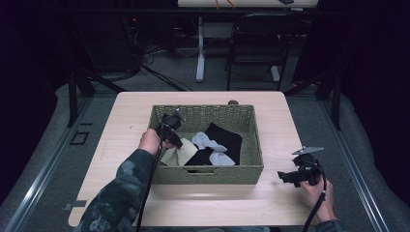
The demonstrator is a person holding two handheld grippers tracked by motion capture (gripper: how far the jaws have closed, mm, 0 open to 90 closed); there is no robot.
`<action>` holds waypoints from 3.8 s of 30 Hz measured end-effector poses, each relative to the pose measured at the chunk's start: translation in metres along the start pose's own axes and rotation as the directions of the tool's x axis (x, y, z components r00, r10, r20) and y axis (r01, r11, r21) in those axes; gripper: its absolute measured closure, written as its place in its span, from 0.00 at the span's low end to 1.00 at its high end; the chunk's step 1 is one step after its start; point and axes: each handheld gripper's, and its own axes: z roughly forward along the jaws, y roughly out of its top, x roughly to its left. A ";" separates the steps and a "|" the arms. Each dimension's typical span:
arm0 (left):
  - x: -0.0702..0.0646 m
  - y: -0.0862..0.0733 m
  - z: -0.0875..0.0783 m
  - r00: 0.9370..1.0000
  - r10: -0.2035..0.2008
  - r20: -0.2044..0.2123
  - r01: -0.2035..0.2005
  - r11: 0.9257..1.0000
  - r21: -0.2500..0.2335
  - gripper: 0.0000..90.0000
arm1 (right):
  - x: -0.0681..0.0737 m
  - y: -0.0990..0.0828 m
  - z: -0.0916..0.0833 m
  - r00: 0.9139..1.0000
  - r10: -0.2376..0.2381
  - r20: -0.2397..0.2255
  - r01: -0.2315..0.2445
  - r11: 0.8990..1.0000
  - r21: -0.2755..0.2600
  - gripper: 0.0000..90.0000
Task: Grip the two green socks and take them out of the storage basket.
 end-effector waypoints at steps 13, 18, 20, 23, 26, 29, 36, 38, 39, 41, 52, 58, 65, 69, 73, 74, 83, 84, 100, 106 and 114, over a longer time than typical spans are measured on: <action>-0.008 0.000 -0.037 0.999 0.038 -0.007 -0.039 0.995 -0.089 0.95 | 0.000 0.000 0.000 1.000 0.000 0.002 0.000 1.000 -0.001 0.04; -0.013 0.003 -0.051 0.997 0.068 -0.024 -0.070 0.993 -0.097 0.95 | 0.000 0.000 0.000 1.000 0.000 0.002 0.000 1.000 -0.001 0.04; -0.013 0.003 -0.053 0.997 0.069 -0.028 -0.071 0.992 -0.101 0.95 | 0.000 0.000 0.000 1.000 0.001 0.001 -0.001 1.000 0.000 0.04; -0.014 0.005 -0.062 0.996 0.080 -0.035 -0.083 0.991 -0.106 0.95 | 0.000 0.000 0.000 1.000 0.001 0.001 -0.001 1.000 0.001 0.04; -0.014 0.006 -0.069 0.996 0.087 -0.029 -0.090 0.990 -0.111 0.95 | 0.000 0.000 0.001 1.000 0.003 0.003 -0.003 1.000 -0.002 0.04; -0.014 0.008 -0.076 0.995 0.094 -0.033 -0.097 0.988 -0.119 0.95 | 0.000 0.000 0.000 1.000 -0.001 0.002 0.001 1.000 -0.003 0.04; -0.013 0.010 -0.092 0.994 0.097 -0.044 -0.103 0.985 -0.136 0.95 | 0.000 0.000 0.000 1.000 0.000 0.002 0.000 1.000 -0.002 0.04; -0.013 0.010 -0.097 0.994 0.098 -0.047 -0.104 0.984 -0.142 0.95 | 0.000 0.000 0.000 1.000 0.000 0.001 0.000 1.000 -0.001 0.04; -0.013 0.010 -0.099 0.994 0.100 -0.052 -0.106 0.984 -0.146 0.95 | 0.000 0.000 0.000 1.000 0.000 0.002 0.000 1.000 -0.002 0.04; -0.012 0.010 -0.105 0.994 0.101 -0.051 -0.107 0.982 -0.156 0.95 | 0.000 0.000 0.000 1.000 0.000 0.003 0.000 1.000 -0.002 0.04; -0.009 0.012 -0.130 0.992 0.099 -0.075 -0.111 0.977 -0.184 0.95 | 0.001 0.000 0.000 1.000 0.003 0.004 -0.003 1.000 -0.004 0.04; -0.009 0.014 -0.144 0.991 0.100 -0.091 -0.117 0.973 -0.199 0.95 | 0.001 0.000 0.000 1.000 0.002 0.005 -0.002 1.000 -0.004 0.04; -0.005 0.018 -0.161 0.990 0.088 -0.114 -0.111 0.969 -0.219 0.95 | 0.001 0.000 0.000 1.000 0.001 0.005 -0.001 1.000 -0.005 0.04; -0.001 0.019 -0.170 0.989 0.077 -0.128 -0.105 0.968 -0.226 0.95 | 0.001 0.000 0.000 1.000 0.001 0.006 -0.001 1.000 -0.004 0.04; 0.003 0.016 -0.181 0.988 0.062 -0.142 -0.096 0.966 -0.241 0.95 | 0.001 0.000 0.000 1.000 0.001 0.006 -0.001 1.000 -0.005 0.04; 0.004 0.015 -0.183 0.988 0.059 -0.145 -0.094 0.965 -0.244 0.95 | 0.001 0.000 0.000 1.000 0.001 0.005 -0.001 1.000 -0.005 0.05; 0.021 -0.005 -0.207 0.984 0.007 -0.178 -0.056 0.962 -0.269 0.95 | 0.001 0.001 0.000 1.000 0.002 0.006 -0.002 1.000 -0.005 0.05; 0.024 -0.008 -0.209 0.984 -0.001 -0.180 -0.049 0.961 -0.272 0.95 | 0.001 0.001 0.000 1.000 0.002 0.005 -0.002 1.000 -0.004 0.05; 0.067 -0.064 -0.228 0.970 -0.139 -0.200 0.073 0.949 -0.306 0.95 | 0.002 0.001 0.001 1.000 0.004 0.008 -0.004 1.000 -0.006 0.05; 0.081 -0.081 -0.221 0.962 -0.181 -0.205 0.115 0.948 -0.297 0.95 | 0.002 0.001 0.001 1.000 0.003 0.007 -0.003 1.000 -0.003 0.05; 0.095 -0.097 -0.201 0.957 -0.219 -0.191 0.162 0.948 -0.275 0.95 | 0.002 0.001 0.001 1.000 0.001 0.007 -0.001 1.000 0.003 0.05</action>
